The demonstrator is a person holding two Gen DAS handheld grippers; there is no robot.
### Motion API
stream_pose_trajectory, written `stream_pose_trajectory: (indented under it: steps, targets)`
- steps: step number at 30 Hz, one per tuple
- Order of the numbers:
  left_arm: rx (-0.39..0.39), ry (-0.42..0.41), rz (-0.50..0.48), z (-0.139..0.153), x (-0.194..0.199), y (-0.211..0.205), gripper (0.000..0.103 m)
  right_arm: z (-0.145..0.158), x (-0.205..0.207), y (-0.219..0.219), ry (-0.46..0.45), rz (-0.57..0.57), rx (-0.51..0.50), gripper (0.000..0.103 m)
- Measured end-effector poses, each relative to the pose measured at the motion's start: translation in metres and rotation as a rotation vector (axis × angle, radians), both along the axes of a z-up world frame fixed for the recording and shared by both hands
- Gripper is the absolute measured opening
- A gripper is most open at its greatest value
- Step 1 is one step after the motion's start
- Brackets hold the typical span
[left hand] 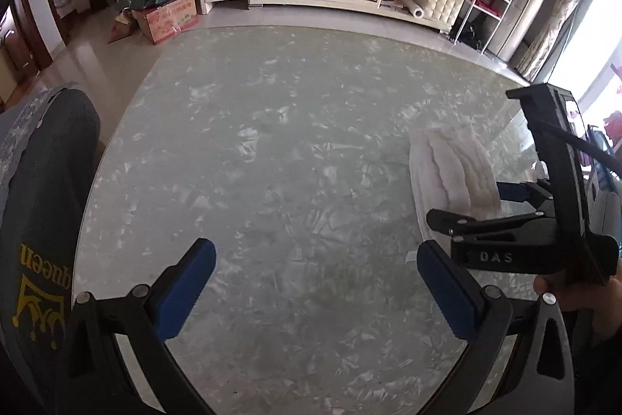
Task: Organize soft objects
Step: 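Move the open right gripper to the long white towel on the table, then grasp the long white towel with the right gripper and lift it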
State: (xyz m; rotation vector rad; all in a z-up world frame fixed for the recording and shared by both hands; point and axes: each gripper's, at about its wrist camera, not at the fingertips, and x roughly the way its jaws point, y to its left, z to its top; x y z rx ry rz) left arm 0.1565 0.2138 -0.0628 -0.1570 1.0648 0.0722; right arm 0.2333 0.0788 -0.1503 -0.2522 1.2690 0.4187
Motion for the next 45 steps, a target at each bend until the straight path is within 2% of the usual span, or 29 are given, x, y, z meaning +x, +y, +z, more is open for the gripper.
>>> stream_pose_trajectory:
  steps: [3,5,7,10,13,19,32,39,45]
  targets:
    - [0.008,0.006,-0.017,-0.001,0.0,-0.005,0.103,-0.004,-0.002,0.003,-0.001,0.005,0.008,0.086]
    - [0.009,0.01,-0.023,-0.001,0.0,-0.007,0.103,-0.004,-0.006,0.007,-0.012,0.022,0.012,0.078]
    - [0.01,0.011,-0.021,-0.001,0.001,-0.008,0.103,-0.001,-0.008,0.01,-0.017,0.045,0.031,0.054]
    - [0.007,0.008,-0.022,0.001,0.001,-0.008,0.103,0.002,-0.016,0.014,-0.003,0.063,0.058,0.034]
    - [0.004,0.009,-0.016,0.002,-0.001,-0.007,0.103,0.004,-0.02,0.015,-0.011,0.072,0.07,0.027]
    - [-0.019,-0.047,-0.036,0.021,-0.006,-0.01,0.103,0.03,-0.037,-0.001,-0.074,0.071,0.087,0.026]
    - [-0.039,-0.15,-0.143,0.064,-0.012,-0.059,0.103,0.118,-0.061,-0.072,-0.203,-0.008,0.132,0.027]
    - [-0.035,-0.223,-0.216,0.091,-0.017,-0.098,0.103,0.142,-0.075,-0.108,-0.25,-0.063,0.144,0.027]
    - [-0.046,-0.253,-0.275,0.107,-0.021,-0.126,0.103,0.158,-0.086,-0.134,-0.291,-0.111,0.135,0.027]
